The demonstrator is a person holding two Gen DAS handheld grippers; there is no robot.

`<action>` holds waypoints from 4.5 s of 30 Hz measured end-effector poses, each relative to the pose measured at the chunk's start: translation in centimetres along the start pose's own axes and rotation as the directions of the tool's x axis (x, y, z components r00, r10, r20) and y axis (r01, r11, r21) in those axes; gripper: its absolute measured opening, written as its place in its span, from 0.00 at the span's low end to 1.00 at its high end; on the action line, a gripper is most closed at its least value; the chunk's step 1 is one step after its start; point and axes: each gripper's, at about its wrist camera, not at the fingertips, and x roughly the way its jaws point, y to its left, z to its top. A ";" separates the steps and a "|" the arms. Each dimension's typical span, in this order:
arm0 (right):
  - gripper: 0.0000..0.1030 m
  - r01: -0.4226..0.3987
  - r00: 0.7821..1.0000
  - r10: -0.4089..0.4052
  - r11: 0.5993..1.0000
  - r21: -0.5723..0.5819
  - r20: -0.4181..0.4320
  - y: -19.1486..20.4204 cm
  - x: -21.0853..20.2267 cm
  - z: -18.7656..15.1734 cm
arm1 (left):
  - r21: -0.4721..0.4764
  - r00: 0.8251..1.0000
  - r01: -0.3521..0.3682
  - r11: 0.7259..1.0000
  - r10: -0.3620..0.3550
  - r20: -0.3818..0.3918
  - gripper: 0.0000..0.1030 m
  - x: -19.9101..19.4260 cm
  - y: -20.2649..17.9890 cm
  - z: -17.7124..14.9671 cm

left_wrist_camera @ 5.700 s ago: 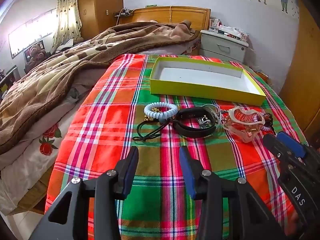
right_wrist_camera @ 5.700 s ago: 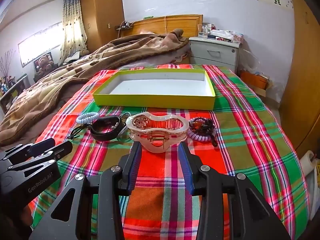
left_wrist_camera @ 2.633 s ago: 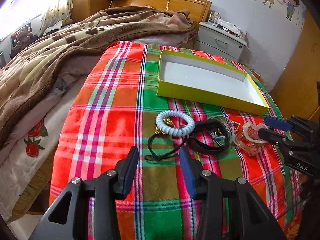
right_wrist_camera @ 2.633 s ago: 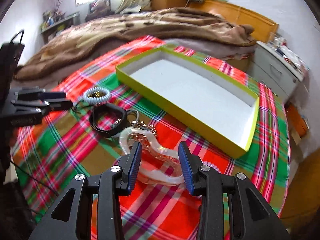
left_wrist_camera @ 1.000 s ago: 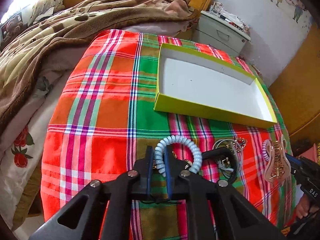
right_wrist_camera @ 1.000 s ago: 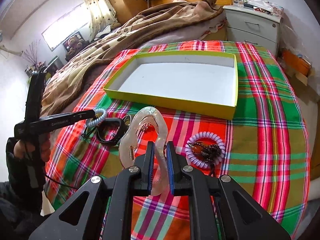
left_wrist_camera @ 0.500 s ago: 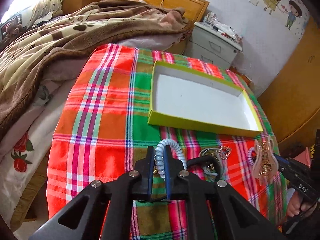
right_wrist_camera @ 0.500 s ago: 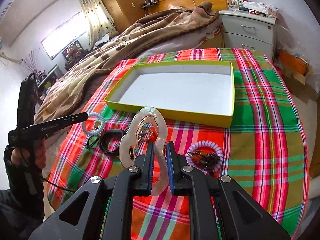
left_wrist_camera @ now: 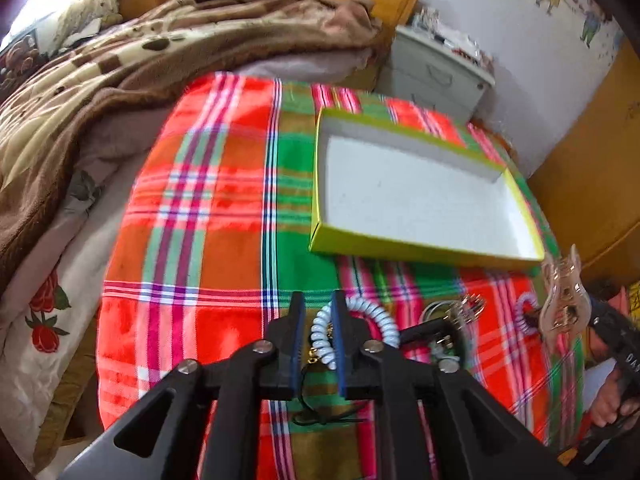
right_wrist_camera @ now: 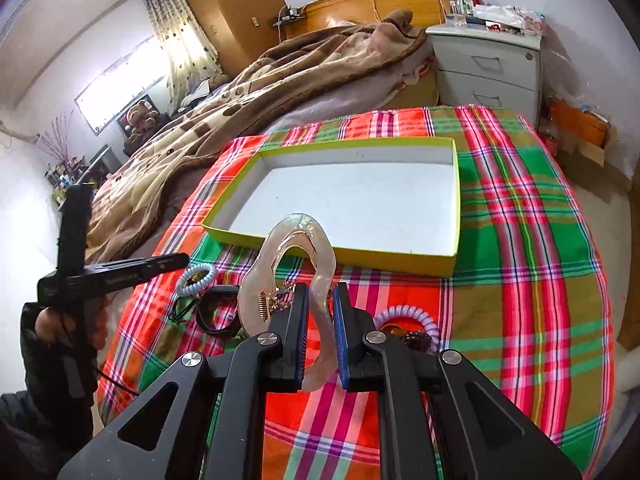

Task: Organize jewelry
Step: 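Carry the coil hair tie and claw clip over the yellow box with both tools, then open the left tool to drop the coil tie while the right tool releases the claw clip in the box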

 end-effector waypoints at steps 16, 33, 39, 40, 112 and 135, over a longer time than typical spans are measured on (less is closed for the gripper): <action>0.12 0.008 1.000 -0.008 1.000 0.016 -0.006 -0.2 0.5 0.2 | 0.117 0.996 -0.026 0.993 0.036 -0.084 0.30 2.9 -1.5 0.2; 0.12 0.021 0.999 -0.022 0.999 0.035 0.024 -0.6 -0.3 0.9 | 0.126 0.998 -0.063 0.990 0.066 -0.013 0.10 1.2 -1.8 0.4; 0.12 0.042 0.998 -0.045 0.998 0.055 0.049 -1.1 -0.5 2.3 | 0.116 0.998 -0.037 0.993 0.031 0.047 0.10 -1.1 -2.1 1.6; 0.12 0.046 0.997 -0.049 0.997 0.058 0.056 -1.2 -0.6 2.7 | 0.113 0.998 -0.032 0.993 0.025 0.057 0.10 -1.4 -2.2 1.9; 0.26 0.347 0.936 -0.350 0.936 0.050 0.044 -6.4 7.2 10.6 | 0.127 0.991 -0.130 0.983 0.130 0.007 0.19 9.6 -5.9 12.3; 0.37 0.118 0.983 -0.122 0.992 0.035 0.134 -5.1 -1.0 1.0 | 0.006 0.994 0.001 1.000 -0.001 0.109 0.35 -1.6 -2.0 3.1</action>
